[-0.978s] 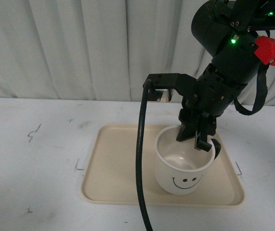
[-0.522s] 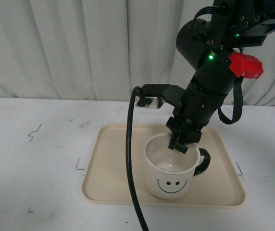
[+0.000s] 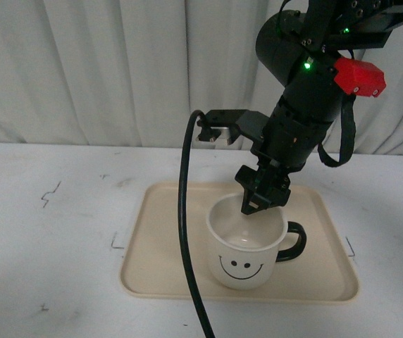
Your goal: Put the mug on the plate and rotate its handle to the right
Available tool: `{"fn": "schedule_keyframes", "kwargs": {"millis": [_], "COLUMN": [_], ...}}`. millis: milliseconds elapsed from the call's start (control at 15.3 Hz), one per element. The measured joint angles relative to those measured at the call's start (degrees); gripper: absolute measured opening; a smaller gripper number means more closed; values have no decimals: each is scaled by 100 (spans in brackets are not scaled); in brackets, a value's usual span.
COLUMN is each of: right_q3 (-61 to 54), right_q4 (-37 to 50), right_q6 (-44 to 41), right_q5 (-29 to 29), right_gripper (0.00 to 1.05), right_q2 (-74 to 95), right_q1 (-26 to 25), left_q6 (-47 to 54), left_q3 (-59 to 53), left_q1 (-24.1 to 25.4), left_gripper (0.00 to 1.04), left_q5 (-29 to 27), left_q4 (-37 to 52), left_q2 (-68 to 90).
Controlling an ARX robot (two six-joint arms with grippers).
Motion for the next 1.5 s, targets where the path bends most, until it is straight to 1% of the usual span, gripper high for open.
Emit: {"fn": "schedule_keyframes", "kwargs": {"millis": [65,130,196,261,326,391,457,522,587,652,717,783,848,978,1174,1239,1304,1370,1500], "right_q3": [15,11,-118,-310,-953,-2304,-3893,-4706,-5663,-6328,-6857,-7399,-7895,-8714,-9532,-9801,-9971,-10144,-10185], "right_q4": [-2,133,590,887,2612,5053,7180,8240,9392,10087,10539,10795,10845,10837,10594,10994,10775,10496,10393], "right_q6": [7,90,269,568,1086,2057,3091,3519,3930,4118,4214,4282,4315,4330,4330,4332,4332,4334,4334], "right_q5": [-111,-400,-765,-1259,-675,916,2162,2557,2643,2616,2540,2326,2166,2024,1722,1711,1552,1296,1305], "right_gripper": [58,71,84,96,95,83,68,59,46,35,24,10,2,2,2,2,2,2,2], "right_q2": [-50,-203,-525,-968,-1484,-2138,-2695,-2911,-3215,-3539,-3943,-4424,-4730,-5292,-6380,-6432,-6614,-7007,-7232], "right_q1": [-11,-52,-107,-140,-72,-39,-98,-260,-531,-721,-811,-839,-914,-1217,-1421,-1495,-1628,-1895,-1934], "left_q6": [2,2,0,2,0,2,0,0,0,0,0,0,0,2,0,0,0,0,0], "left_q3": [0,0,2,0,0,2,0,0,0,0,2,2,2,2,0,0,0,0,2], "left_q1": [0,0,0,0,0,0,0,0,0,0,0,0,0,0,0,0,0,0,0], "left_gripper": [98,98,98,98,98,98,98,98,98,98,98,98,98,98,98,98,98,98,98], "left_q5": [0,0,0,0,0,9,-7,-11,-4,-2,0,0,-2,2,-2,0,0,-4,-2], "left_q4": [0,0,0,0,0,4,-4,0,0,-2,0,0,0,-2,-2,-2,0,-2,-2], "left_q2": [0,0,0,0,0,0,2,2,2,0,0,0,2,2,0,2,0,2,0]}}
